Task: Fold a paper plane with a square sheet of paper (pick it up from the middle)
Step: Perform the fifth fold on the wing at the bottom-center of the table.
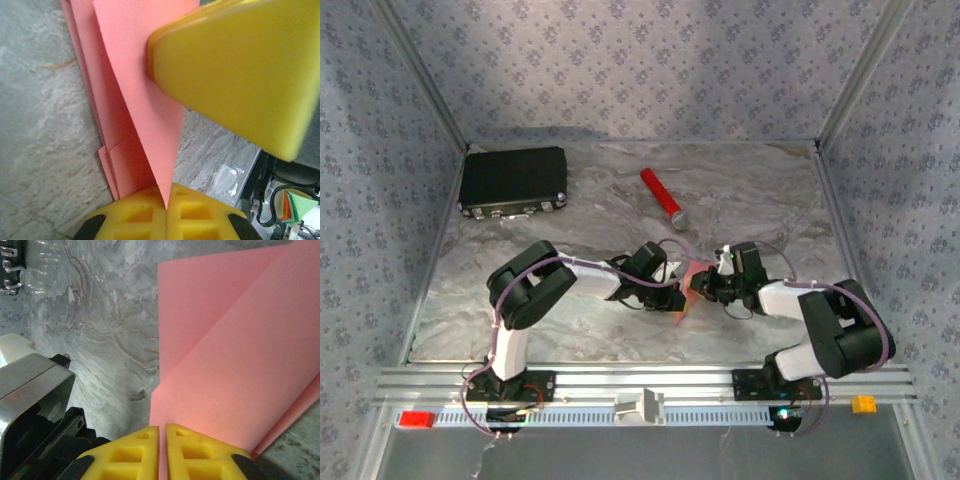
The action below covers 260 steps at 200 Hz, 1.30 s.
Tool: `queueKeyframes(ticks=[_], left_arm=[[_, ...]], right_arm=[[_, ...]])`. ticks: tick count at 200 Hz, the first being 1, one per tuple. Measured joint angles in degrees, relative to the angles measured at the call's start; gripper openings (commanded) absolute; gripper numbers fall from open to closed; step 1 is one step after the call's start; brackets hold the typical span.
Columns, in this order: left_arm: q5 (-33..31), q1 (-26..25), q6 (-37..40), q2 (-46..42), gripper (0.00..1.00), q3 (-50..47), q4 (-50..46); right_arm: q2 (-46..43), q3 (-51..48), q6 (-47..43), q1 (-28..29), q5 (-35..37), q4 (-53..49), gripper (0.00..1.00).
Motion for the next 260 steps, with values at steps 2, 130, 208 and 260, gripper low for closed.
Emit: queueKeyframes(ticks=[2,130,208,260], left_arm=[[0.02,0.02,0.00,0.02,0.01,0.00,0.02],[0.39,0.04,0.00,0.09,0.03,-0.04,0.24],[0.81,0.13,-0.42,-0.55,0.13,-1.62,3.02],[0.35,0.02,-0.44,-1.86,0.09,-4.83,6.88]], right_arm=[[0.04,0.04,-0.07,0.00,-0.02,0.00,0.12],[2.08,0.24,-0.50,-0.85,-0.09,0.57,0.11],[2.08,0.22,-0.52,-1.01,1.14,0.35,0.11],[2.08,0.22,-0.52,-1.11,1.16,0.33,0.11]])
